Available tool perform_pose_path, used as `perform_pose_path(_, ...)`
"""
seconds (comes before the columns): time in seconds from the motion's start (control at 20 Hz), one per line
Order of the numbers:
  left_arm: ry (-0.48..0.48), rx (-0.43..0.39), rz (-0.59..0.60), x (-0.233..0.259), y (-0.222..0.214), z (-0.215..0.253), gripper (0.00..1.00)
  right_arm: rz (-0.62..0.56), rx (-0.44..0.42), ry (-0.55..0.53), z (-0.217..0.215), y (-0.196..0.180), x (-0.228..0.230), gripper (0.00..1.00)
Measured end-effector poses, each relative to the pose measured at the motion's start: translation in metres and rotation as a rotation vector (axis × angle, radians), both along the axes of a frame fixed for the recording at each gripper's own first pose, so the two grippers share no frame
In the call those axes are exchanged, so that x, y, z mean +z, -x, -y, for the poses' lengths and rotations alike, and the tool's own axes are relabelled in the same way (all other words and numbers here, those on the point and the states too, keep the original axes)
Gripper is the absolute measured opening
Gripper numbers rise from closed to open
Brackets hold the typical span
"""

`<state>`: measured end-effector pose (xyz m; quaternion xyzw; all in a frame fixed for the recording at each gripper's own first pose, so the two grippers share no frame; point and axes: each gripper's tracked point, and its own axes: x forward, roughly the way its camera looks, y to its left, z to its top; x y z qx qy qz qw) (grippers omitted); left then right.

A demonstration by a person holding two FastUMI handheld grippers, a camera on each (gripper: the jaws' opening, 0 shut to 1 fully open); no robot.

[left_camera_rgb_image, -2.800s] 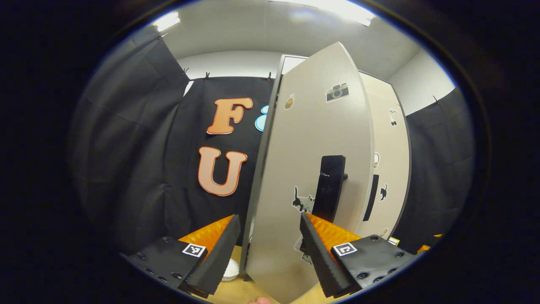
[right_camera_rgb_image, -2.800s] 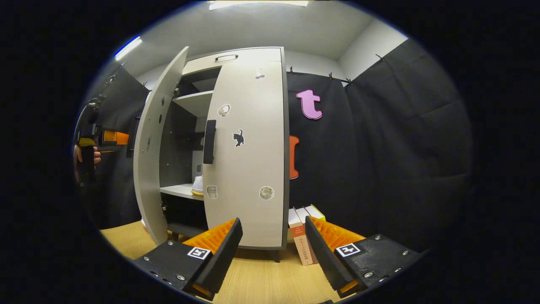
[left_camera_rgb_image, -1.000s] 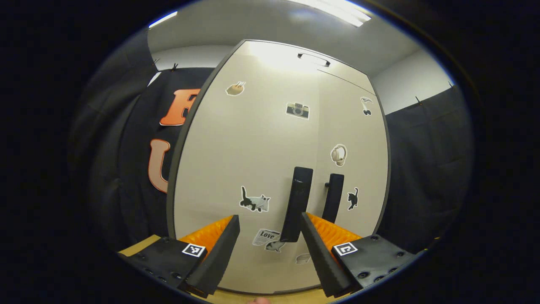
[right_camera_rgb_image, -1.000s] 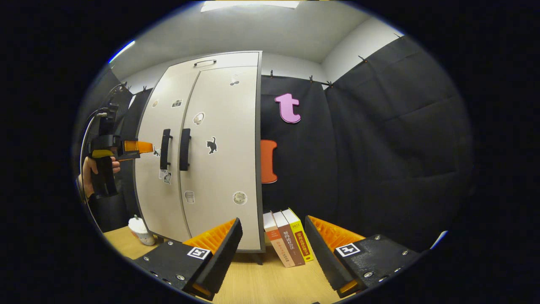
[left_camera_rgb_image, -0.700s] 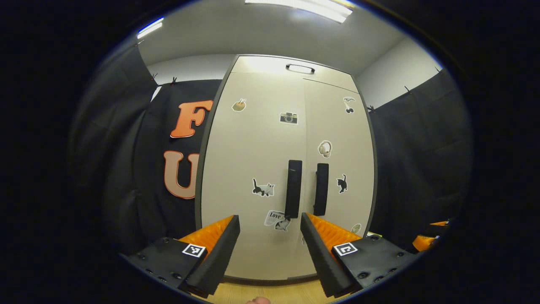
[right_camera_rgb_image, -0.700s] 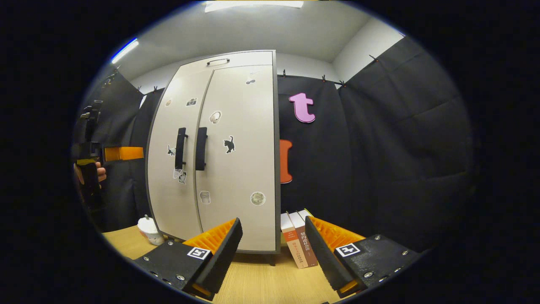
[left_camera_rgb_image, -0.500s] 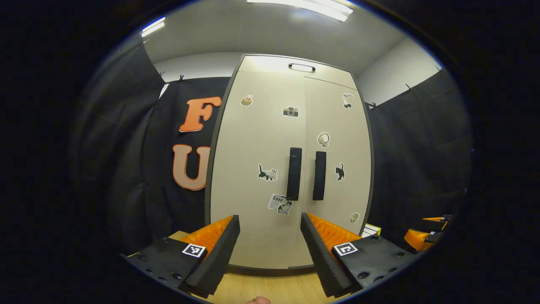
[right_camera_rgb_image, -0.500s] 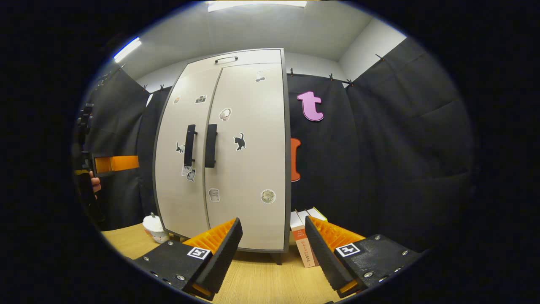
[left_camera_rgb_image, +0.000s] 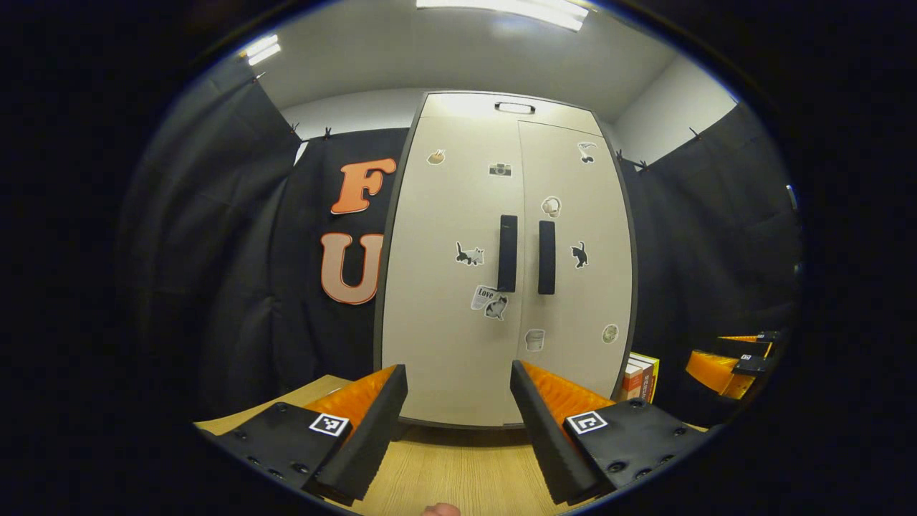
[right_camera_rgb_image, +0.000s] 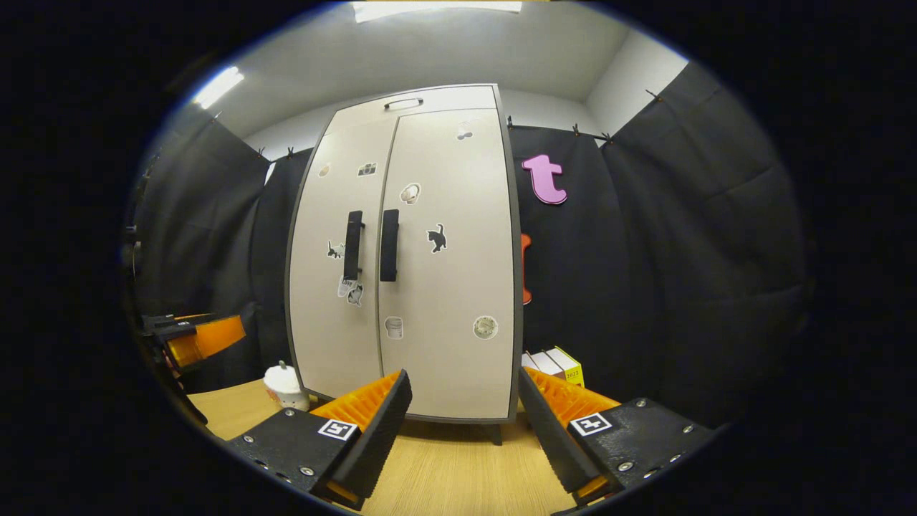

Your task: Grab one shoe with the right hand and put it into the shoe cabinet, grab the other shoe with the left hand and put it into the shoe cabinet; then close the right door with the right hand and the left door with the left hand.

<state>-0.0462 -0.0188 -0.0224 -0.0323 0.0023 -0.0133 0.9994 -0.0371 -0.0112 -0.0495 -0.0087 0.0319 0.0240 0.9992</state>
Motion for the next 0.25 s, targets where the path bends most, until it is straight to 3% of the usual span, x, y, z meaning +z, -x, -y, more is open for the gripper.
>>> perform_pose_path(0.25, -0.008, -0.018, 0.015, 0.0014, -0.0045, 0.0104, 0.95, 0.005, 0.001, -0.015, -0.0008, 0.0022, 0.0013, 0.92)
